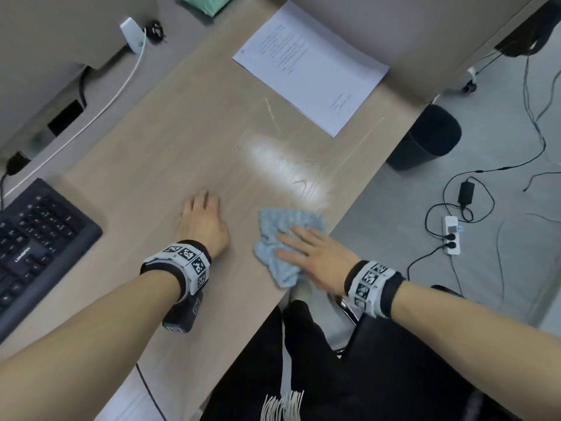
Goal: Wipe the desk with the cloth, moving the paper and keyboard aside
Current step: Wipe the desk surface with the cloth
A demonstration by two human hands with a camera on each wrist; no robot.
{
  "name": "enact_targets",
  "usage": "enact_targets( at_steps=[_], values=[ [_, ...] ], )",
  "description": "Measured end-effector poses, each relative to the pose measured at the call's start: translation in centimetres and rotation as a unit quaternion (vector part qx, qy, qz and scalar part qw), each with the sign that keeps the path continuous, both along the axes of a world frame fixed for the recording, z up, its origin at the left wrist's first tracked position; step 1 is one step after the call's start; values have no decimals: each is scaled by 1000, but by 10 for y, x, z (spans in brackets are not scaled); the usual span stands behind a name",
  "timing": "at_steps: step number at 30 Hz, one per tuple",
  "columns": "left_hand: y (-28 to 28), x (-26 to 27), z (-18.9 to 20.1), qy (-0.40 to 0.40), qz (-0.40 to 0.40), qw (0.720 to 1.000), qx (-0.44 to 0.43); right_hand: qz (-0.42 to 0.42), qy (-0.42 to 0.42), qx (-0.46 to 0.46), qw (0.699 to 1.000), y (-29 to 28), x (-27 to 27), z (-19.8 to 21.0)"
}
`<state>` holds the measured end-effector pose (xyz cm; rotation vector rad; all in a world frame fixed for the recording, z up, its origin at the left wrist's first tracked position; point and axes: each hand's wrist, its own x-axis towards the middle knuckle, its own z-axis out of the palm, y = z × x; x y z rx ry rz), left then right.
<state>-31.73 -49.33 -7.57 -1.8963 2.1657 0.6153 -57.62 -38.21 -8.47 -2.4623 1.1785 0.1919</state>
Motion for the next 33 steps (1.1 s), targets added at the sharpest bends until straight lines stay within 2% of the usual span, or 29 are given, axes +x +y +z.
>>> enact_targets(
  at_steps=[3,6,8,12,15,19,28,33],
  values=[
    [3,-6,-4,-25,0,1000,7,-111,-10,-11,994,-27,-27,2],
    [3,-15,-5,-34,24,999,6,-217,-7,4,976,-35,-22,5],
    [4,-20,-5,-41,38,998,5,-205,-7,12,979,-22,-3,3],
    [4,-28,-1,-51,61,997,16,-92,-21,6,996,8,4,-1],
    [1,-31,2,-62,64,996,32,-87,-28,-3,996,3,-14,-5],
    [-4,-33,8,-67,71,993,62,-131,-27,5,991,-12,-42,-6],
    [-26,-40,21,-85,84,990,75,-335,32,-10,942,-90,-117,5],
    [-44,-40,28,-107,82,987,91,-426,114,-11,897,-141,-131,14]
  ],
)
